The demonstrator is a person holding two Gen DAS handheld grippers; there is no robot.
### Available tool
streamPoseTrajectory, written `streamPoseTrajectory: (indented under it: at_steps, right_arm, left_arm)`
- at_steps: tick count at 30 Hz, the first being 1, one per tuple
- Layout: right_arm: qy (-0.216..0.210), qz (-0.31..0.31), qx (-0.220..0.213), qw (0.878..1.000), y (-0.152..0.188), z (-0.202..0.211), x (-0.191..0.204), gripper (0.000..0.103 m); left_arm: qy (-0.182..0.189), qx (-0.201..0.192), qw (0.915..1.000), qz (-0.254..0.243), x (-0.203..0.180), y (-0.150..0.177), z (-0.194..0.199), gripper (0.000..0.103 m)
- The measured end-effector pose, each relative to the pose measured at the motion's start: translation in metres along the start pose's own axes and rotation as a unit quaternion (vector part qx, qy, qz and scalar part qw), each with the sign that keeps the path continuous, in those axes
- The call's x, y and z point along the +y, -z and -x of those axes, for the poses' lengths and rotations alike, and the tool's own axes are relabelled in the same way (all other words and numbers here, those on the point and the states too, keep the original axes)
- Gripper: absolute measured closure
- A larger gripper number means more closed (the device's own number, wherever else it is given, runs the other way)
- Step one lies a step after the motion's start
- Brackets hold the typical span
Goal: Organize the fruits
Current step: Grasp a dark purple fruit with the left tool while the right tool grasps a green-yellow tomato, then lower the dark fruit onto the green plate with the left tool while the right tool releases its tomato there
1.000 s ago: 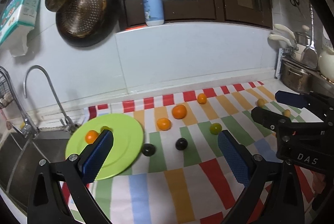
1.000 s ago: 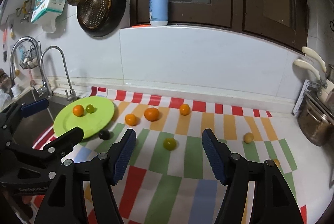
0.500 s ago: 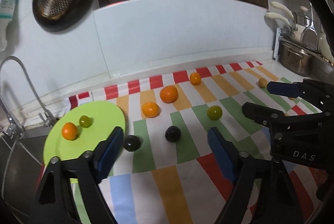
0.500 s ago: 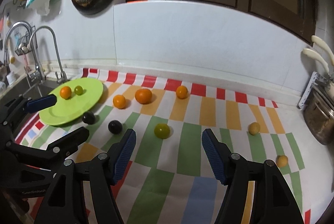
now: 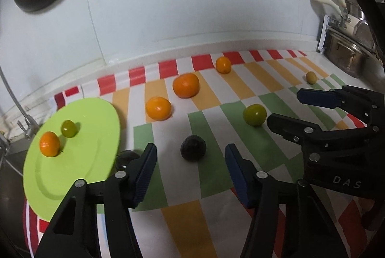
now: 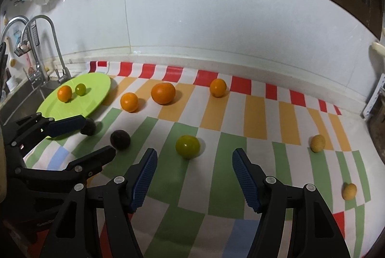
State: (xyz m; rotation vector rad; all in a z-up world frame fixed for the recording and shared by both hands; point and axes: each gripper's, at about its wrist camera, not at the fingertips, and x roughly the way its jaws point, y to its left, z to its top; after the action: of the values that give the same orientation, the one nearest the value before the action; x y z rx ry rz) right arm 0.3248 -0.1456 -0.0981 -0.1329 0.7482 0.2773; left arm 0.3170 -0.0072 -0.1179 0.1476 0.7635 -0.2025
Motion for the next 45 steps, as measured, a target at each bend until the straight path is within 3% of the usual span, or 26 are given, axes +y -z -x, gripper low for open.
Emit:
streamPoseTrajectory:
  at_steps: [10, 15, 19, 22, 45]
  right_arm:
    - [-0.016, -0.002, 0.037, 0.999, -0.003, -0.036, -0.001, 0.055]
    - [-0.021, 0.002, 0.044, 0.999, -0.006, -0.045, -0.001, 0.058]
    - [-0.027, 0.002, 0.052, 0.998, -0.007, -0.052, -0.001, 0.066]
    - [-0.03, 0.001, 0.055, 0.998, -0.007, -0.053, -0.001, 0.072]
    - [-0.037, -0.01, -0.013, 0.999, -0.014, 0.019, 0.012, 0.072]
  left_arm:
    - [0.018, 0.037, 0.9991, 0.006, 0.004, -0.004, -0.025, 0.062]
    - [0.024, 0.046, 0.9986, 0.004, 0.003, -0.009, -0.034, 0.067]
    - [0.026, 0.053, 0.9982, 0.004, 0.003, -0.011, -0.039, 0.076]
    - [0.027, 0.052, 0.9983, 0.005, 0.004, -0.011, -0.04, 0.076]
    - [0.016, -0.024, 0.9994, 0.019, 0.007, -0.015, 0.041, 0.076]
